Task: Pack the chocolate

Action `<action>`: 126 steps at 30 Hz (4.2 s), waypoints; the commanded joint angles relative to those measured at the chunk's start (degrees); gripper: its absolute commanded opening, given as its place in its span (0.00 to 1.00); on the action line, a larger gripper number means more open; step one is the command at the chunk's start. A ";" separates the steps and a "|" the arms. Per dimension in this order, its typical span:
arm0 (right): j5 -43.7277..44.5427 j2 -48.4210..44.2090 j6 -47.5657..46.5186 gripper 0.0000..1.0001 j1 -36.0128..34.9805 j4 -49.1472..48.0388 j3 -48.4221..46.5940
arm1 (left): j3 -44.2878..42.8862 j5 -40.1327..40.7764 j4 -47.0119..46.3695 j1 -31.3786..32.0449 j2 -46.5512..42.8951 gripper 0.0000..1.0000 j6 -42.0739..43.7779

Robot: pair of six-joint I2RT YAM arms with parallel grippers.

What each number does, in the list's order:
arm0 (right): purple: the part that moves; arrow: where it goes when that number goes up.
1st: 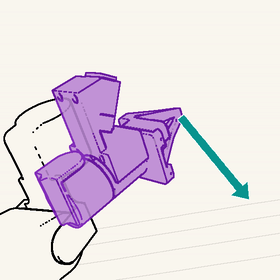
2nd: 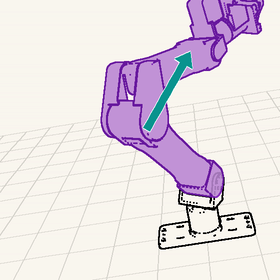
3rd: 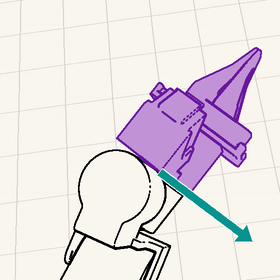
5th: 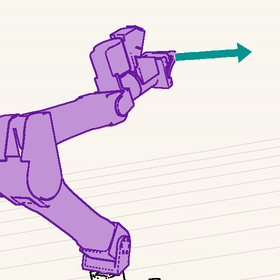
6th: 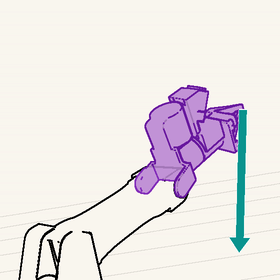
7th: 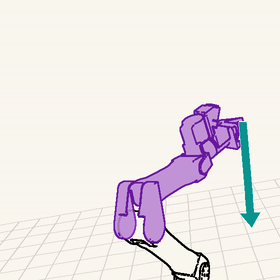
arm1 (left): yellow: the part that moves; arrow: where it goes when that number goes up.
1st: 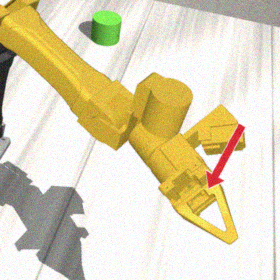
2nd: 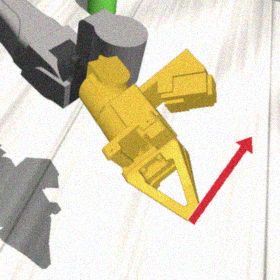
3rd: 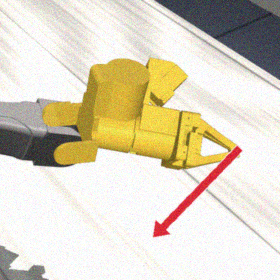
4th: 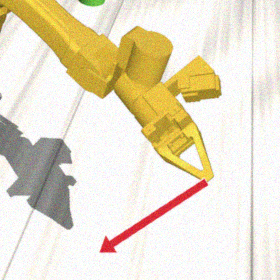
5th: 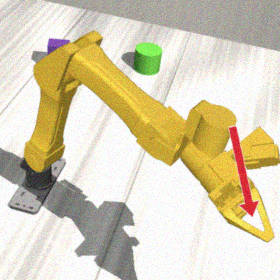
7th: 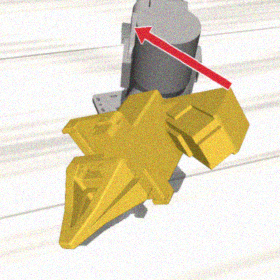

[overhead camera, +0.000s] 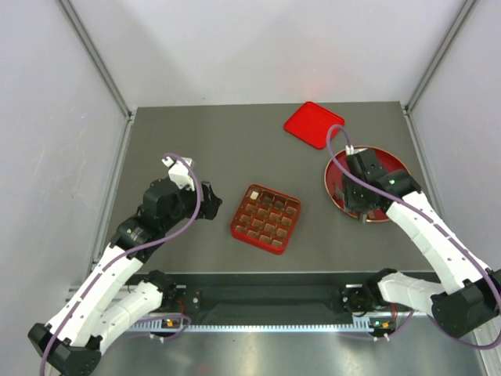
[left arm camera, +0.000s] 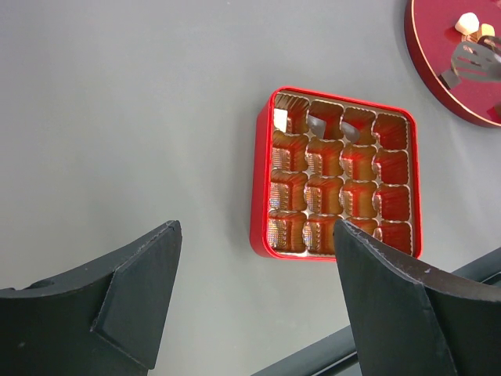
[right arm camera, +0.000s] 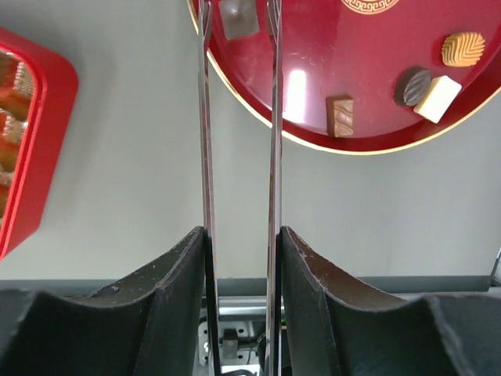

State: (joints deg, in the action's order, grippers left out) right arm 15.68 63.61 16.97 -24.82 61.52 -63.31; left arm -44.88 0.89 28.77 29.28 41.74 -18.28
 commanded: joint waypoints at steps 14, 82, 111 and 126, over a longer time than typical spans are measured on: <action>-4.17 1.95 -2.73 0.41 5.83 -6.76 4.33 | -0.20 -0.09 -0.83 0.17 -0.52 0.84 0.18; -1.45 3.53 8.95 0.40 -24.75 3.35 -10.43 | -0.03 -0.18 -1.00 0.17 -0.87 0.84 -0.35; 2.25 7.93 -2.21 0.47 8.46 -7.02 -4.63 | -0.12 -0.09 -0.91 0.17 -1.39 0.84 -0.17; -2.41 11.62 -2.73 0.46 15.06 -15.10 1.34 | -0.20 0.52 -0.83 0.17 -1.04 0.84 -0.09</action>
State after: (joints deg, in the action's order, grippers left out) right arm 14.57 75.05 14.57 -11.09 50.85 -62.43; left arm -44.88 0.97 28.77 29.28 41.01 -18.31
